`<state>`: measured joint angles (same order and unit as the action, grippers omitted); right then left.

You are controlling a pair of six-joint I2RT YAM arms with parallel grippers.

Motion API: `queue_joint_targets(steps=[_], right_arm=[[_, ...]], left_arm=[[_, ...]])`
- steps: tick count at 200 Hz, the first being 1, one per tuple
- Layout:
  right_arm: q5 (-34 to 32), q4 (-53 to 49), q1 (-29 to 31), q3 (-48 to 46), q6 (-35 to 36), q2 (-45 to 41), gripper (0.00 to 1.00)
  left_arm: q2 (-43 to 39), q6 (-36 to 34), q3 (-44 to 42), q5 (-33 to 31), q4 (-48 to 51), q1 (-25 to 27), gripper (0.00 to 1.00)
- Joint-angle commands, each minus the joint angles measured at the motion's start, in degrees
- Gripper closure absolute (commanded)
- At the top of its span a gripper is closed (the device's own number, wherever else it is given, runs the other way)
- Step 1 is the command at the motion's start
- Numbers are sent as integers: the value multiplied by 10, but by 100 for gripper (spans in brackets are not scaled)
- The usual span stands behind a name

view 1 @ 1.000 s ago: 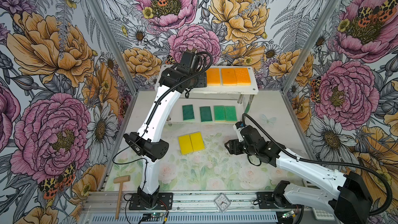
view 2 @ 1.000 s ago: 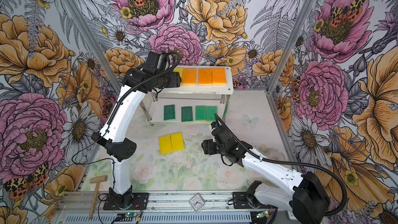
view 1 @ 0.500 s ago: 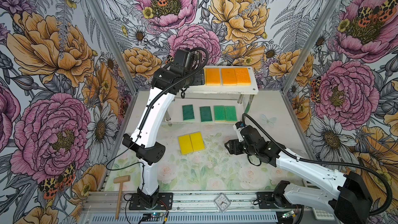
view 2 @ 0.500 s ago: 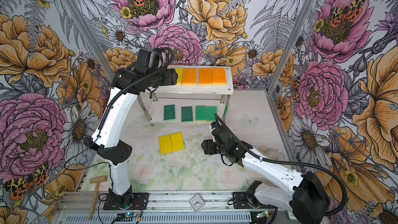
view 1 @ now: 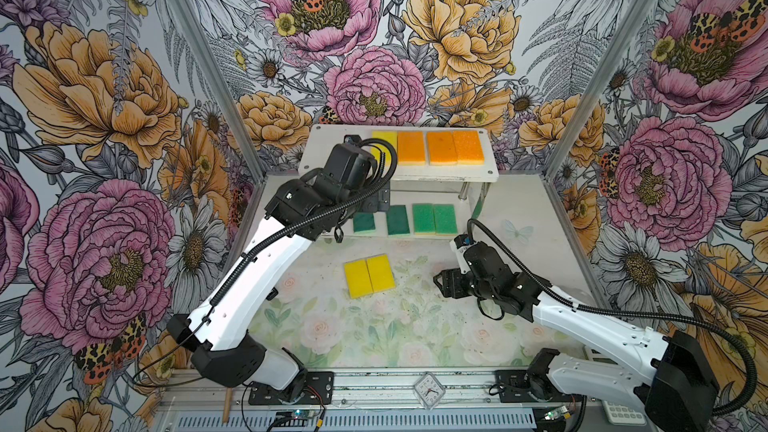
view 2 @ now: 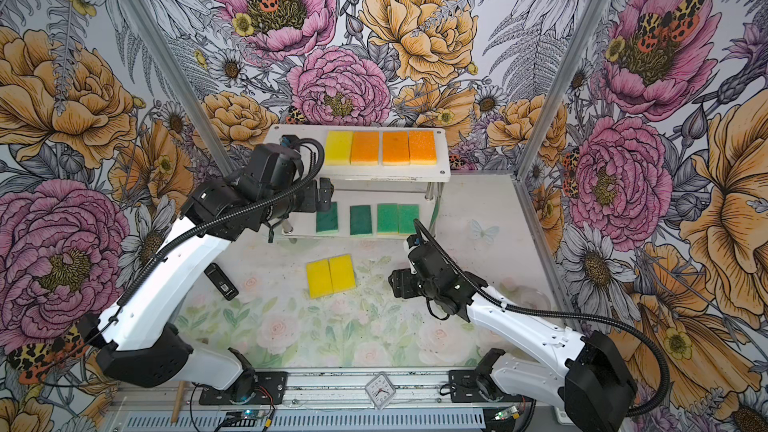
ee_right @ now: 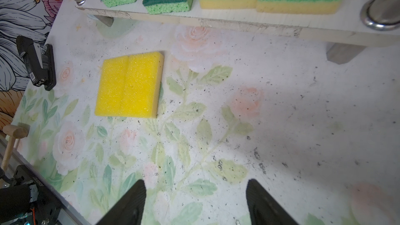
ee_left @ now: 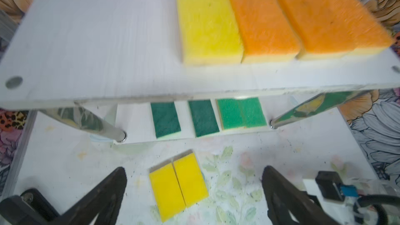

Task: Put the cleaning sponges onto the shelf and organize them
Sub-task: 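Move the left gripper back down toward the remaining yellow sponges on the table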

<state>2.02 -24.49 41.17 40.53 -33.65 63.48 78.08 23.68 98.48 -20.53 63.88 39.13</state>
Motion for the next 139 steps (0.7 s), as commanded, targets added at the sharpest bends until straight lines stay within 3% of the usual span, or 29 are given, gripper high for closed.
queue_joint_targets(steps=[1,36,57,92,139], right_arm=[[-2,15,-3,0,-5,4,25],[-1,17,-3,13,0,22,24],[0,20,-2,22,1,37,24],[4,26,-2,35,-6,56,24],[1,39,3,38,-20,77,24]], left_arm=[[-115,91,-168,1,-128,-9,1],[-246,180,-381,-1,-180,-14,1],[-273,204,-454,7,-193,-14,1],[-301,230,-592,36,-296,-12,1],[-297,261,-671,15,-328,-13,1]])
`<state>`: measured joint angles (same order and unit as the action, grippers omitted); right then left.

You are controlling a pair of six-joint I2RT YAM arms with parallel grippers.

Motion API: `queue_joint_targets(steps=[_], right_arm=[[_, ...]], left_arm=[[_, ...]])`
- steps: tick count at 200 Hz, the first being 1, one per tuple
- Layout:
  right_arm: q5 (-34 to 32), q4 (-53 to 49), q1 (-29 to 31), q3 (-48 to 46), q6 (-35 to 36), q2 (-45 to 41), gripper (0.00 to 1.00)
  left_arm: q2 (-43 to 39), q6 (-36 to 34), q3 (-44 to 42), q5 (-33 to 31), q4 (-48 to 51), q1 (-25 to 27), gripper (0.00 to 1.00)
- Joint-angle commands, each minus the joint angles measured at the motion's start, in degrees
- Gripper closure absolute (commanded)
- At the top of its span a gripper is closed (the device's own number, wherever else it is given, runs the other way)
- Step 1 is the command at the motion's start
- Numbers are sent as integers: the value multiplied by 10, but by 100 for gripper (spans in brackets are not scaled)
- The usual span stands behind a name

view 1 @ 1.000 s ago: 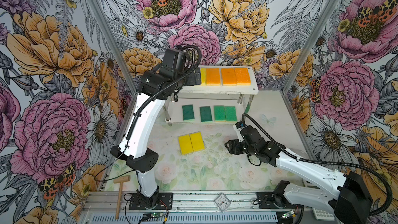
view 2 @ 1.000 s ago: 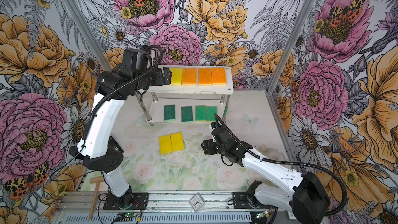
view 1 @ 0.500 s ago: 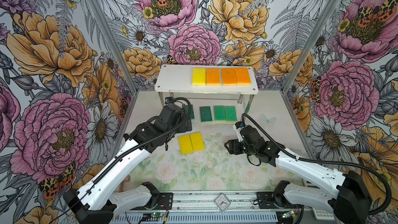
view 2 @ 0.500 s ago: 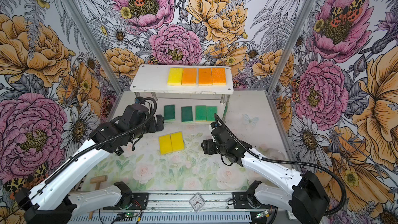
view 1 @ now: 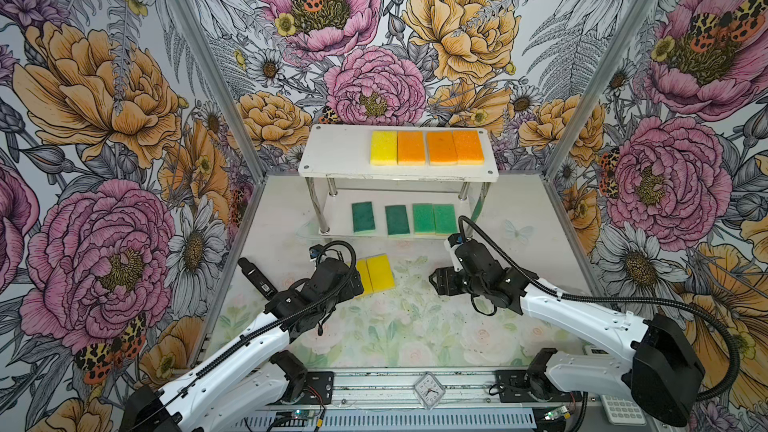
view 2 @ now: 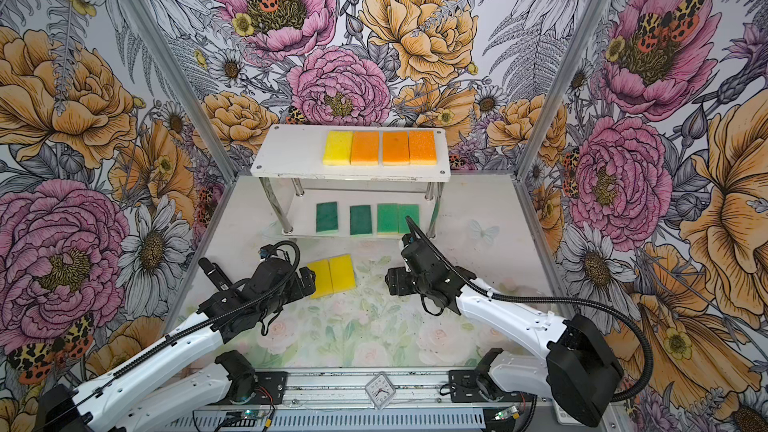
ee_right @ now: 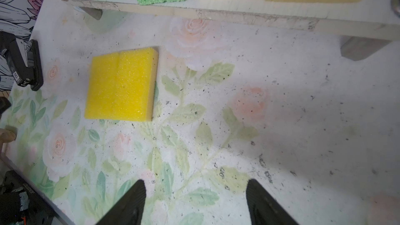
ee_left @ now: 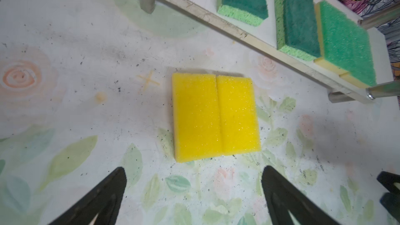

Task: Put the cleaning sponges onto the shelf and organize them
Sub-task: 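Move the left gripper back down toward the remaining yellow sponges on the table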

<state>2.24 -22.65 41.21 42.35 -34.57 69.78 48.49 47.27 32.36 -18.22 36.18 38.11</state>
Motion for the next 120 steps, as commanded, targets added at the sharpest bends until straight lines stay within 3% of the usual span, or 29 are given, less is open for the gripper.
queue_joint_targets(steps=[1,120], right_arm=[[-1,21,3,20,-11,14,24],[3,21,4,49,-8,64,25]], left_arm=[[-1,26,-10,-9,-51,-3,1],[174,31,6,29,-123,-1,1]])
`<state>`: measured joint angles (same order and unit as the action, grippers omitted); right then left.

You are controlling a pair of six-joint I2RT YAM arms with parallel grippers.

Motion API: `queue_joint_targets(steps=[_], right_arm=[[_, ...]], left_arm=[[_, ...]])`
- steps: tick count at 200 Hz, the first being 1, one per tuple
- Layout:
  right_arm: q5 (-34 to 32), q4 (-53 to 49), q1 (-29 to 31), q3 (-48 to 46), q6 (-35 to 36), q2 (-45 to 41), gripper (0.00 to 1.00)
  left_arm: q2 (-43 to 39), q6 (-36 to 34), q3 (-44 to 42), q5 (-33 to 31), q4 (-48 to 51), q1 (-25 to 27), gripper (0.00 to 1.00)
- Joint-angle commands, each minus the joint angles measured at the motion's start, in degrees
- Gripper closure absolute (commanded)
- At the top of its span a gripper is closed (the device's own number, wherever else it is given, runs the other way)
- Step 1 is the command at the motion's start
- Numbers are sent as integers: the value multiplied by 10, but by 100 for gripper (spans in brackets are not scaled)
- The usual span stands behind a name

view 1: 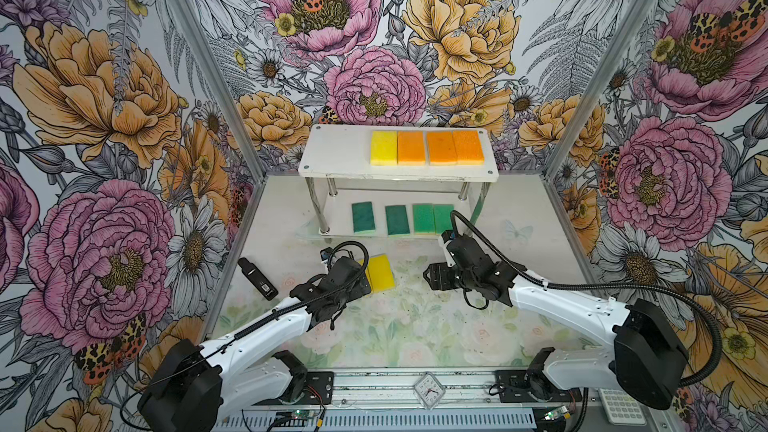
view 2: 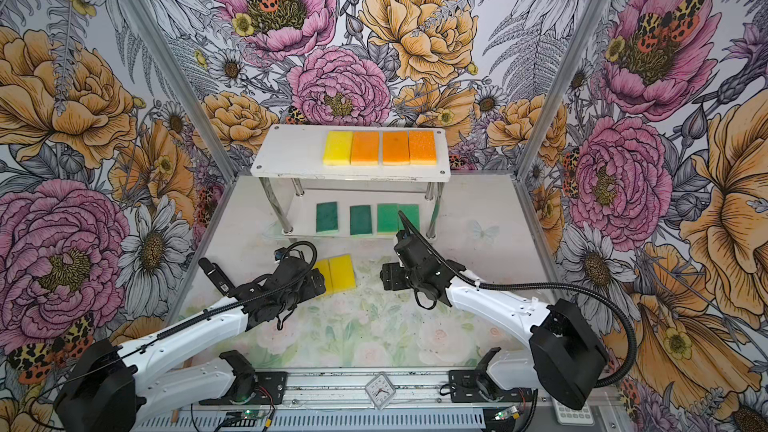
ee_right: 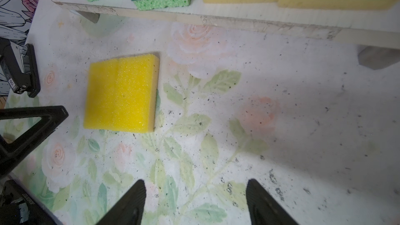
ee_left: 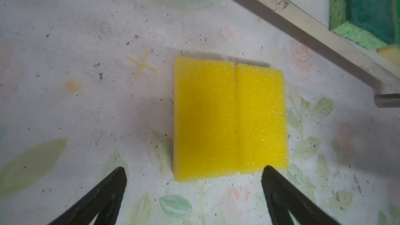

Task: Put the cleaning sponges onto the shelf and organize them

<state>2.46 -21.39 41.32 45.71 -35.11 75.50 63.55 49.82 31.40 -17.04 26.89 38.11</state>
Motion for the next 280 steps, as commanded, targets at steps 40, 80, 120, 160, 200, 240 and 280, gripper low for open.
queue_joint_targets(steps=[40,80,120,160,200,240,280], right_arm=[[3,8,4,16,-1,7,24],[2,8,3,13,0,6,25],[3,8,4,12,1,5,25],[6,10,4,12,0,7,25],[7,12,4,13,1,13,24],[9,14,4,14,-1,17,25],[8,15,4,13,-3,16,25]], left_arm=[[73,-13,27,29,-48,2,1],[111,-23,34,46,-43,-5,1],[87,-3,15,46,-10,-24,1],[43,-15,8,26,50,-47,1],[12,-36,8,26,56,-51,1],[37,-43,30,11,66,-38,1],[90,-47,51,12,70,-25,1]])
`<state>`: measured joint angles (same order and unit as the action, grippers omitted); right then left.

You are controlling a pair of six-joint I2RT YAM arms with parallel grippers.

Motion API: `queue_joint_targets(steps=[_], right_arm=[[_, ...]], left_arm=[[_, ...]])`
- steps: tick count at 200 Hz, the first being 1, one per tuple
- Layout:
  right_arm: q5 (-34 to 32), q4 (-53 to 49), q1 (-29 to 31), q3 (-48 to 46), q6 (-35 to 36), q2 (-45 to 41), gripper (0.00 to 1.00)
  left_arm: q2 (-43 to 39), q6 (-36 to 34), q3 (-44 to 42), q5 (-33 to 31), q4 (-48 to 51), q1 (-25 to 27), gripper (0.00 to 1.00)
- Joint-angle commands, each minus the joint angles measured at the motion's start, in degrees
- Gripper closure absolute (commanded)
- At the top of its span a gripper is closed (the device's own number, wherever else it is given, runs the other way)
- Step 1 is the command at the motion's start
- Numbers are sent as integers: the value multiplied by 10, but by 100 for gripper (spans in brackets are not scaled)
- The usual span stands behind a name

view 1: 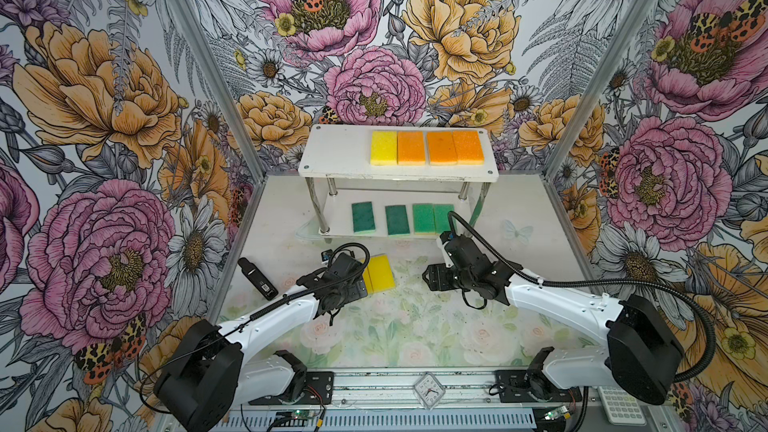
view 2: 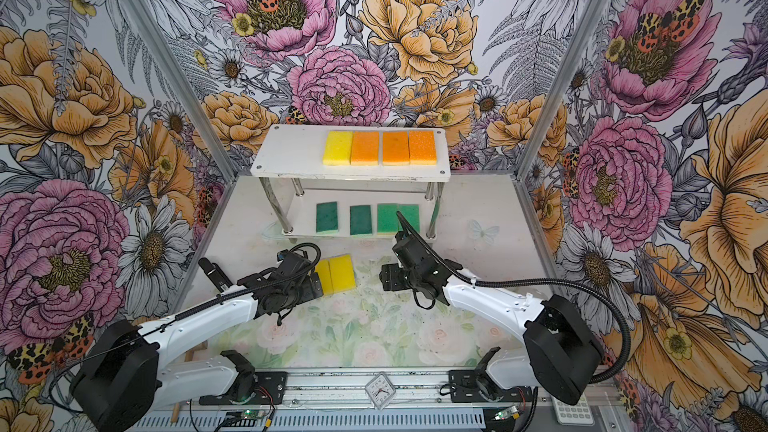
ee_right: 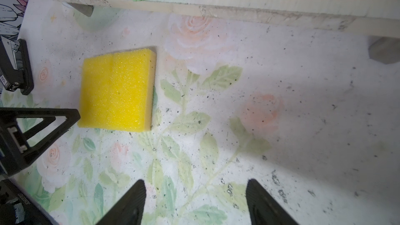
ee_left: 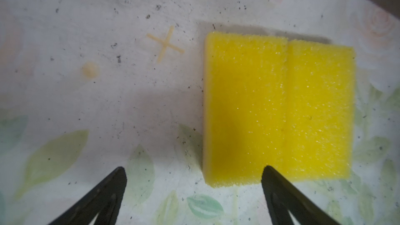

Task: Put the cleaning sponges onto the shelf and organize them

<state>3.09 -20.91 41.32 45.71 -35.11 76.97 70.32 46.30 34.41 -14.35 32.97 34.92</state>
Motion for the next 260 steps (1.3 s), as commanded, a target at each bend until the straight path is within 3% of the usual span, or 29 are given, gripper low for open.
queue_joint_targets(steps=[1,58,105,136,183,260], right_arm=[[2,10,4,13,-4,1,25],[0,10,4,10,-4,-2,25],[0,11,4,8,-4,1,25],[2,10,5,7,-4,0,25],[-1,13,5,5,-6,1,25],[-1,13,5,4,-7,-1,25]], left_arm=[[24,-11,21,-15,10,7,1],[75,-1,39,-59,85,8,1],[7,17,30,-100,133,-1,1],[-47,-12,21,-91,140,-26,1],[-109,-24,26,-87,99,6,1],[-86,-36,12,-85,-19,61,1]])
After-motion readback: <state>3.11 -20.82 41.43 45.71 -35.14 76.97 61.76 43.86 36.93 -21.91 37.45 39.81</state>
